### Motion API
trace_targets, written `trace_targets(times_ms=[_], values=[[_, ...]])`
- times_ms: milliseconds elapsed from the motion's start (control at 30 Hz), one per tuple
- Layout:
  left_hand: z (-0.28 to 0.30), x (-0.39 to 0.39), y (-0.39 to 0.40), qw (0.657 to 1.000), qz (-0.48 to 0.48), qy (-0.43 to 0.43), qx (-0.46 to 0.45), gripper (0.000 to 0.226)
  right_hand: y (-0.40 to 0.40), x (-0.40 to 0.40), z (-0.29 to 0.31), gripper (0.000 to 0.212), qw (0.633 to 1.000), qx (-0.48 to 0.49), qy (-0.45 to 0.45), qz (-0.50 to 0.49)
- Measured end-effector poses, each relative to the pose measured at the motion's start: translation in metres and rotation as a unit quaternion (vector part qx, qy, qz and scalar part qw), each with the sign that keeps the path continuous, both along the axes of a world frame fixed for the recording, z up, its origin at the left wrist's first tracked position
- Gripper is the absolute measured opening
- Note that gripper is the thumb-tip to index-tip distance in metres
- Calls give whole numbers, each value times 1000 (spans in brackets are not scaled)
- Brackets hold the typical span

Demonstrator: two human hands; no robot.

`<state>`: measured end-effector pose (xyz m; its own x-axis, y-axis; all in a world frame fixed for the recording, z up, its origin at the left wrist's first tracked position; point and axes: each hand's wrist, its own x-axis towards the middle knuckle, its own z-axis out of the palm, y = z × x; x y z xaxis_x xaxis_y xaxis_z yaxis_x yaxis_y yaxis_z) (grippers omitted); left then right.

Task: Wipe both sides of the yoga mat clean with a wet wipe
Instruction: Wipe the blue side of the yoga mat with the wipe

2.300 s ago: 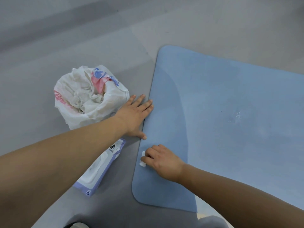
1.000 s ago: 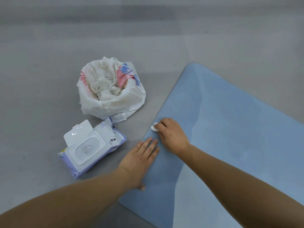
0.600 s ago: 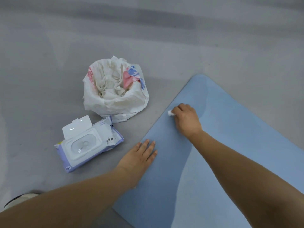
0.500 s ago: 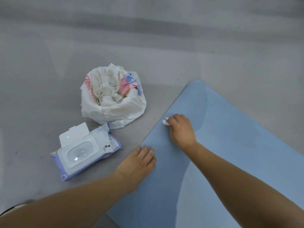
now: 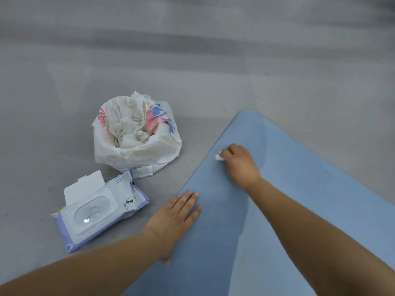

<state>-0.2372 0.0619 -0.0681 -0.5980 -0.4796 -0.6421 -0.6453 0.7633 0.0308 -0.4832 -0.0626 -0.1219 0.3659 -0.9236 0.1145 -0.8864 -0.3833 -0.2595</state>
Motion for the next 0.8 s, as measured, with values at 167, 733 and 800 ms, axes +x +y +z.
trace_targets(times_ms=[167,733,800], values=[[0,-4,-7,1000,-7,2,7,155,-8,1,6,12,992,17,-43,-115],[-4,-33,-42,1000,-20,-1,12,160,-55,-33,10,17,989,39,-16,-143],[-6,-35,-40,1000,-23,-6,7,159,-47,-23,9,16,985,26,-48,-166]])
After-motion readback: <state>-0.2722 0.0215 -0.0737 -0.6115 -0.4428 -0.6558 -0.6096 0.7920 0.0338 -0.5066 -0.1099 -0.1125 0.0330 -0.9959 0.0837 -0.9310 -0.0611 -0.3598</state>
